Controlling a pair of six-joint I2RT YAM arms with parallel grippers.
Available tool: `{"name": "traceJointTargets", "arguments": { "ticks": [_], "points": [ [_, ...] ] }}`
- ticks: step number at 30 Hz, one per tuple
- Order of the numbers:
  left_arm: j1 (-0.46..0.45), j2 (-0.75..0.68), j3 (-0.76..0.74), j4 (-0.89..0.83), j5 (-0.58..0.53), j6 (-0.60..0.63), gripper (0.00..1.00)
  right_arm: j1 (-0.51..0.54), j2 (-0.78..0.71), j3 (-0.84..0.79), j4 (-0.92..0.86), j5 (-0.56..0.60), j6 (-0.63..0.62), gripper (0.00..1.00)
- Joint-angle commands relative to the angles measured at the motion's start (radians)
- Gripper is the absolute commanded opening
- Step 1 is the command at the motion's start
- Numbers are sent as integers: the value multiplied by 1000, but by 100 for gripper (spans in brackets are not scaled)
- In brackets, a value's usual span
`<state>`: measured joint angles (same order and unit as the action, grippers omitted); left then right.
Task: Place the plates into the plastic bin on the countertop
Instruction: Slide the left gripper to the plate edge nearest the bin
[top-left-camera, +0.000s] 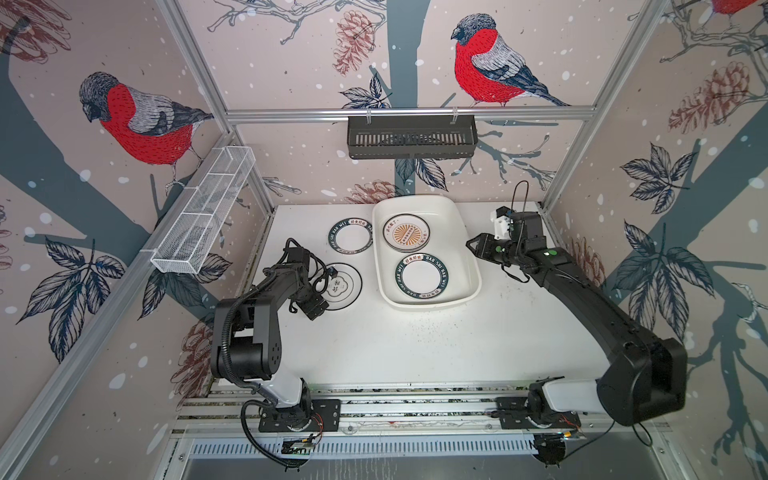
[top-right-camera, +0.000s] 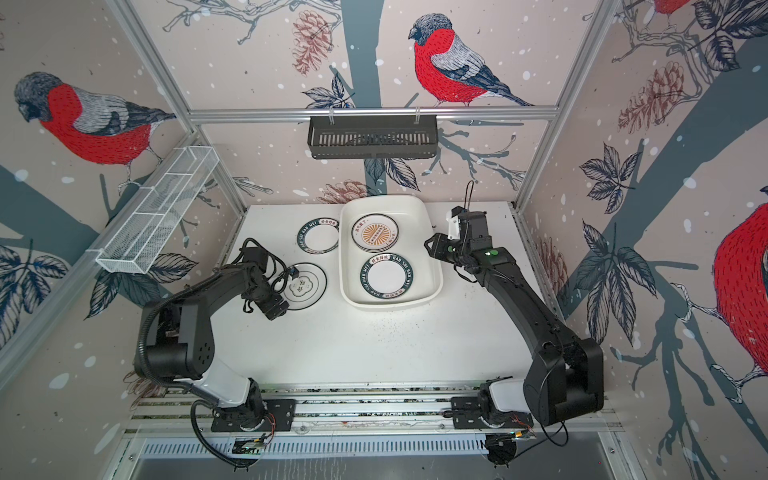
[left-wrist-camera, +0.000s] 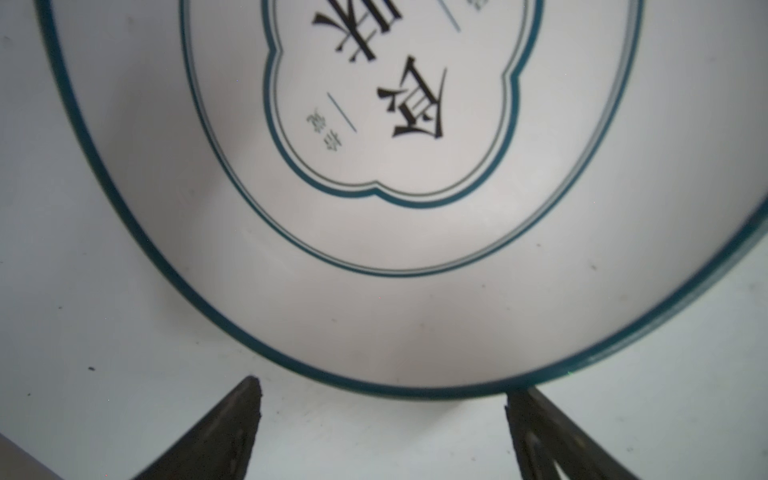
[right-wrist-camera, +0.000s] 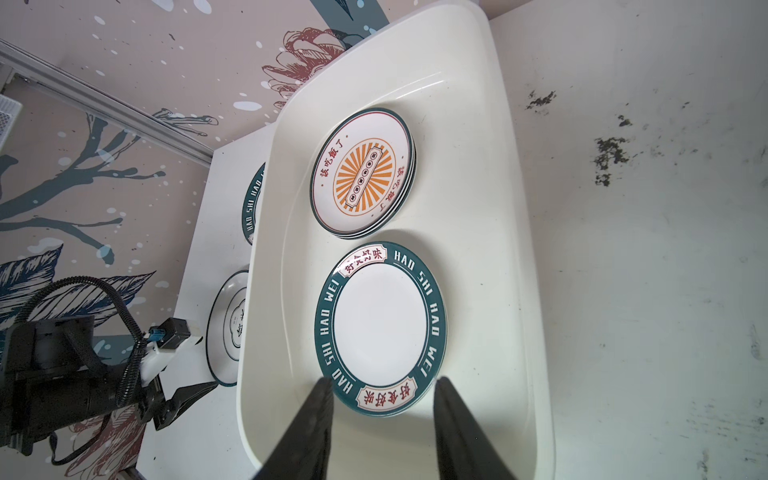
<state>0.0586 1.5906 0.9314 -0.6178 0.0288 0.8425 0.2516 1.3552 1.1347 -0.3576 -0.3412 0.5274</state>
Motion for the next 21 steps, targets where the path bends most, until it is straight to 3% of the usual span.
{"name": "traceJointTargets", "arguments": {
  "ticks": [1, 7, 14, 21],
  "points": [
    [9, -38, 27, -112, 57, -2, 93, -3, -10, -3, 25, -2, 8, 42],
    [45, -54, 172, -250, 215, -79, 94, -3, -11, -16, 58, -21, 29, 42],
    [67, 58, 363, -338, 463, -239, 97, -2, -20, -21, 69, -28, 36, 42],
    [70, 172, 450, -229, 481, -371, 97, -3, -28, -21, 87, -33, 43, 42]
  ]
}}
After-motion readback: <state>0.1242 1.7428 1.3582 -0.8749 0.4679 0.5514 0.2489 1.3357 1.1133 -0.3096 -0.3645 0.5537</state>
